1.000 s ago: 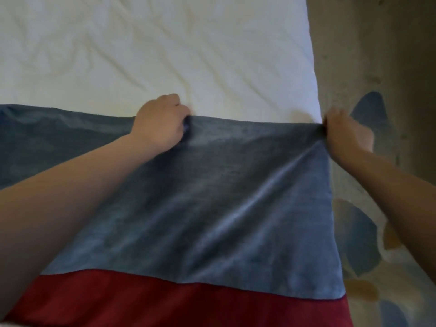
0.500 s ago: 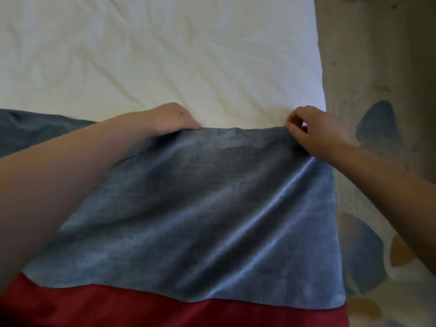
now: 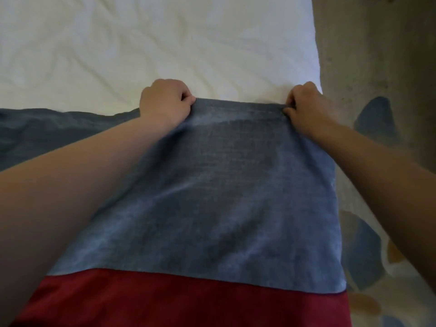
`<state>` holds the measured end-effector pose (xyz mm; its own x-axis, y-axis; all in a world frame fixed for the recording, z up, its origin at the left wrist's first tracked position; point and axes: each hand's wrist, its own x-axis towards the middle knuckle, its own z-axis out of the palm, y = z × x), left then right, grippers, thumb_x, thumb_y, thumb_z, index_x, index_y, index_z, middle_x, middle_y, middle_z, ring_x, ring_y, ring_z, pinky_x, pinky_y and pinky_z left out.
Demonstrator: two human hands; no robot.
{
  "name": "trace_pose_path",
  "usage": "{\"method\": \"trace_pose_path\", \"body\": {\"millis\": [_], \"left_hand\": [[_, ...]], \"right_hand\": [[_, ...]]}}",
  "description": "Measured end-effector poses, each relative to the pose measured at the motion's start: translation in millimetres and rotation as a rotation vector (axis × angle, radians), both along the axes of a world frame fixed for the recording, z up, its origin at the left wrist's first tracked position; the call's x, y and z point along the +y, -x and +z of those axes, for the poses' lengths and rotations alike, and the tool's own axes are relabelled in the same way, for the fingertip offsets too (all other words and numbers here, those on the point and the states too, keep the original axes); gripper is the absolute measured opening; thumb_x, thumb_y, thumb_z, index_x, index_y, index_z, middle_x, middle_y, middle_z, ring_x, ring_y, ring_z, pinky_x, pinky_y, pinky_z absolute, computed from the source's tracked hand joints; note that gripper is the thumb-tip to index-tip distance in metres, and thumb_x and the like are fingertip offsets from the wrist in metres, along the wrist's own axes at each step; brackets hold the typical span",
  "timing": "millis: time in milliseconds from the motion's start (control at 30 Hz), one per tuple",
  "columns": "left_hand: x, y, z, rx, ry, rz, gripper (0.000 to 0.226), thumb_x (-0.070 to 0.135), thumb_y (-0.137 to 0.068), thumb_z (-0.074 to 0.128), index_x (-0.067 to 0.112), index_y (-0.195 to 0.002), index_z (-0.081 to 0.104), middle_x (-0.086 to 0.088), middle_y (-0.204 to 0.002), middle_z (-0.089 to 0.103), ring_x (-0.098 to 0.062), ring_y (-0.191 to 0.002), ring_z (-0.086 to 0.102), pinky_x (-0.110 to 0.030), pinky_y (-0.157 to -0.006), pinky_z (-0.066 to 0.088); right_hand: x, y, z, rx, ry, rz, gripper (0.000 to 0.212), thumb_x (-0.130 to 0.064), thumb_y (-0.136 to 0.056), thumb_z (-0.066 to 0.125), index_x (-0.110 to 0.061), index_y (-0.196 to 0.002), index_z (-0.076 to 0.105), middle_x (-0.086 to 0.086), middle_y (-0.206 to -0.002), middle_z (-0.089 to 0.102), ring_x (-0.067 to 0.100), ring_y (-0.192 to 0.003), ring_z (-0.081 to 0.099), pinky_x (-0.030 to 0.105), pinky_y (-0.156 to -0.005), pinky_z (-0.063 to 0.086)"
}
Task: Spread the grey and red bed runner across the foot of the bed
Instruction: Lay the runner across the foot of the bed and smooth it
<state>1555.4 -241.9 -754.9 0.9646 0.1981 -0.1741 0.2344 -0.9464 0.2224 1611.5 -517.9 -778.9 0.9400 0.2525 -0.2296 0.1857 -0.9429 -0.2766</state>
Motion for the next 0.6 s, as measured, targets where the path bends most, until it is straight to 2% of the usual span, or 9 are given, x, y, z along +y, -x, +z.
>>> {"method": "trace_pose_path", "body": {"millis": [133, 233, 333, 400, 500, 600], "left_hand": [[-6, 4, -1, -0.089, -0.066, 0.081, 0.026, 0.027, -0.095, 0.047, 0.017, -0.094, 0.071, -0.007, -0.098, 0.068, -0.031, -0.096, 0.057, -0.044, -0.08, 0.049], [-8, 11, 2, -0.146, -0.041, 0.121, 0.022, 0.024, -0.094, 0.047, 0.013, -0.104, 0.063, -0.01, -0.108, 0.061, -0.032, -0.103, 0.052, -0.044, -0.081, 0.046], [-11, 27, 11, -0.194, -0.017, 0.078, 0.029, 0.027, -0.094, 0.044, 0.012, -0.117, 0.055, -0.012, -0.117, 0.057, -0.031, -0.109, 0.049, -0.042, -0.081, 0.043], [-13, 38, 14, -0.174, -0.001, 0.02, 0.033, 0.029, -0.094, 0.044, 0.012, -0.121, 0.052, -0.011, -0.121, 0.056, -0.031, -0.111, 0.049, -0.043, -0.085, 0.043], [-18, 65, 18, -0.151, -0.02, -0.062, 0.037, 0.032, -0.094, 0.044, 0.01, -0.122, 0.051, -0.013, -0.122, 0.055, -0.032, -0.11, 0.049, -0.044, -0.089, 0.041], [-24, 97, 22, -0.129, -0.044, -0.121, 0.043, 0.036, -0.093, 0.043, 0.009, -0.126, 0.049, -0.015, -0.133, 0.049, -0.033, -0.119, 0.045, -0.042, -0.099, 0.036]], "right_hand": [[8, 11, 3, -0.168, -0.026, -0.1, 0.016, -0.021, -0.094, 0.055, -0.006, -0.1, 0.057, 0.015, -0.112, 0.05, 0.031, -0.094, 0.053, 0.043, -0.074, 0.048], [10, 18, 6, -0.185, -0.029, -0.111, 0.015, -0.017, -0.095, 0.053, -0.005, -0.104, 0.055, 0.015, -0.114, 0.05, 0.03, -0.098, 0.052, 0.046, -0.076, 0.048], [9, 29, 14, -0.224, -0.094, -0.135, 0.022, -0.018, -0.096, 0.05, -0.009, -0.116, 0.051, 0.013, -0.122, 0.047, 0.027, -0.105, 0.05, 0.044, -0.077, 0.049], [9, 37, 17, -0.21, -0.053, -0.084, 0.033, -0.019, -0.095, 0.05, -0.01, -0.127, 0.045, 0.013, -0.128, 0.044, 0.029, -0.111, 0.048, 0.045, -0.081, 0.047], [9, 62, 20, -0.208, 0.112, 0.066, 0.043, -0.025, -0.094, 0.049, -0.009, -0.133, 0.041, 0.016, -0.131, 0.043, 0.034, -0.114, 0.046, 0.047, -0.09, 0.041], [12, 93, 25, -0.161, 0.155, 0.1, 0.053, -0.033, -0.095, 0.046, -0.012, -0.141, 0.033, 0.016, -0.142, 0.037, 0.035, -0.127, 0.039, 0.047, -0.101, 0.033]]}}
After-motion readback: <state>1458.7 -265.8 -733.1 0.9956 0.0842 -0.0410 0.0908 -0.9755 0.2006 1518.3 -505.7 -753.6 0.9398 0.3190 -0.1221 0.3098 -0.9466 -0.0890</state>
